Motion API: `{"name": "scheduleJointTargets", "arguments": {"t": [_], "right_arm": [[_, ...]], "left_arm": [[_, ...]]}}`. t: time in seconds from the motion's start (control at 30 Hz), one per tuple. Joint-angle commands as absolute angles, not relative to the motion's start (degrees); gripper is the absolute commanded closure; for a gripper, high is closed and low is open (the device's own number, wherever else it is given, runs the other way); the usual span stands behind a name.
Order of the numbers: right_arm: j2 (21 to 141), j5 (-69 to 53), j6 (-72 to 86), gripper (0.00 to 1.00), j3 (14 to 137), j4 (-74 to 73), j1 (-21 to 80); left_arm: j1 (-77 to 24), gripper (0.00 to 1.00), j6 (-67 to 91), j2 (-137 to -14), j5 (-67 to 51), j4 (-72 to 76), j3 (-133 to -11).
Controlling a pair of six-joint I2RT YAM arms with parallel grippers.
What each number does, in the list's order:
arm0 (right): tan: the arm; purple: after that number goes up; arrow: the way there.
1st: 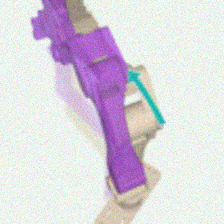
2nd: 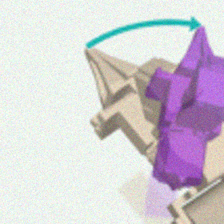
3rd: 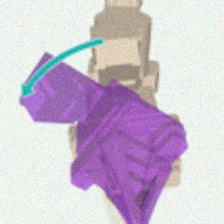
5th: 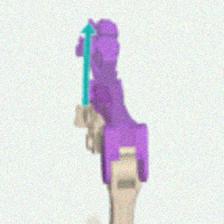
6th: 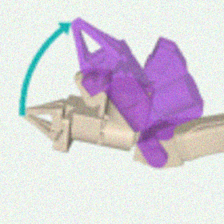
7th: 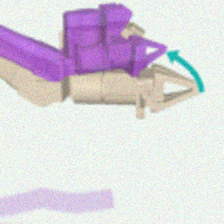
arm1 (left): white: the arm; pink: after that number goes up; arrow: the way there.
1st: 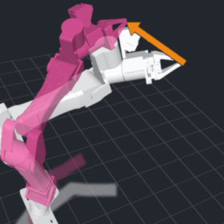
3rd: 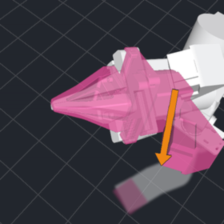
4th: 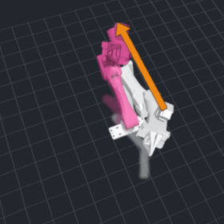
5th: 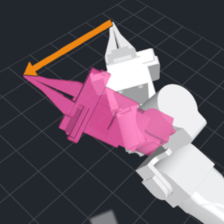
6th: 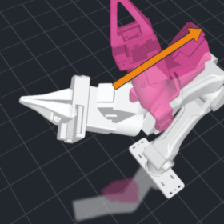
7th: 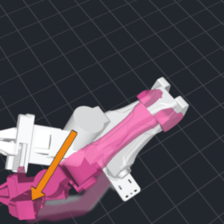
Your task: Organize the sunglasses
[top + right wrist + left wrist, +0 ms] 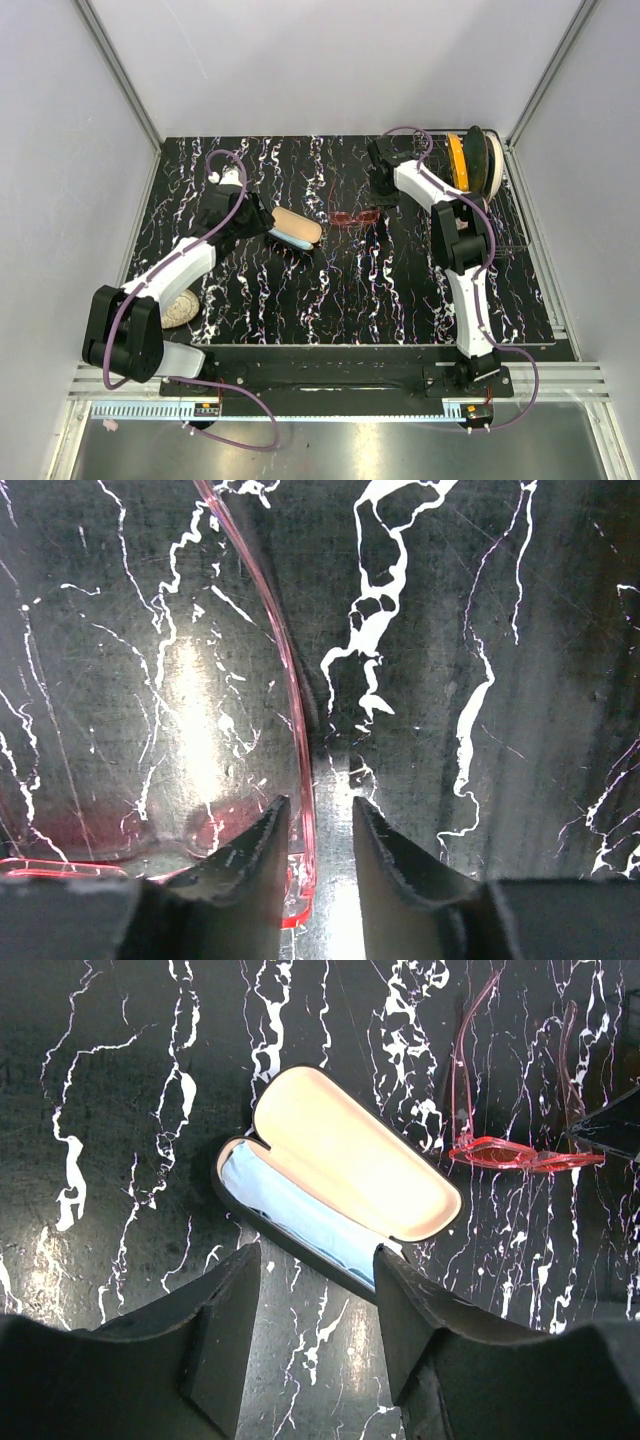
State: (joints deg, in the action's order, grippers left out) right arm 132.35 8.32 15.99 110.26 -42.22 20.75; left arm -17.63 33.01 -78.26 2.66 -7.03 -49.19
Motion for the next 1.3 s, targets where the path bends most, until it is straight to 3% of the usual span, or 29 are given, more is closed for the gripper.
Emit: {"name": "scheduleJointTargets", "arguments": {"t": [0.0, 0.2, 0.37, 0.6, 0.8, 0.93, 1.03, 1.27], "right_arm": [[133.15, 5.89, 14.07, 0.65, 113.2, -43.5, 20.13], [134.73, 4.31, 12.04, 0.75, 114.43, -44.03, 19.69], [133.95, 3.96, 11.16, 1.0, 114.87, -43.6, 19.25], [125.7, -2.26, 10.9, 1.0, 110.41, -37.81, 19.34], [111.64, -10.97, 11.6, 1.0, 101.18, -28.32, 19.34], [101.2, -18.44, 11.34, 1.0, 96.07, -22.34, 19.6], [94.86, -24.95, 10.64, 1.0, 91.59, -16.63, 20.74], [86.93, -30.94, 9.84, 1.0, 86.48, -8.53, 26.44]], "left_arm": [[-16.53, 0.47, 31.47, -78.49, 0.35, -5.89, -53.0], [-15.56, 0.47, 29.97, -78.4, -3.6, -7.12, -53.88], [-14.86, 0.47, 29.09, -76.56, -5.62, -8.52, -54.31], [-14.06, 0.47, 26.29, -72.6, -11.86, -10.46, -56.86], [-13.98, 0.47, 23.65, -67.07, -18.89, -12.21, -61.78], [-13.62, 0.46, 23.02, -64.95, -36.05, -10.56, -65.56], [-13.62, 0.47, 28.54, -64.43, -51.52, -3.1, -67.15], [-13.88, 0.48, 58.77, -62.49, -67.49, 41.45, -63.2]]}}
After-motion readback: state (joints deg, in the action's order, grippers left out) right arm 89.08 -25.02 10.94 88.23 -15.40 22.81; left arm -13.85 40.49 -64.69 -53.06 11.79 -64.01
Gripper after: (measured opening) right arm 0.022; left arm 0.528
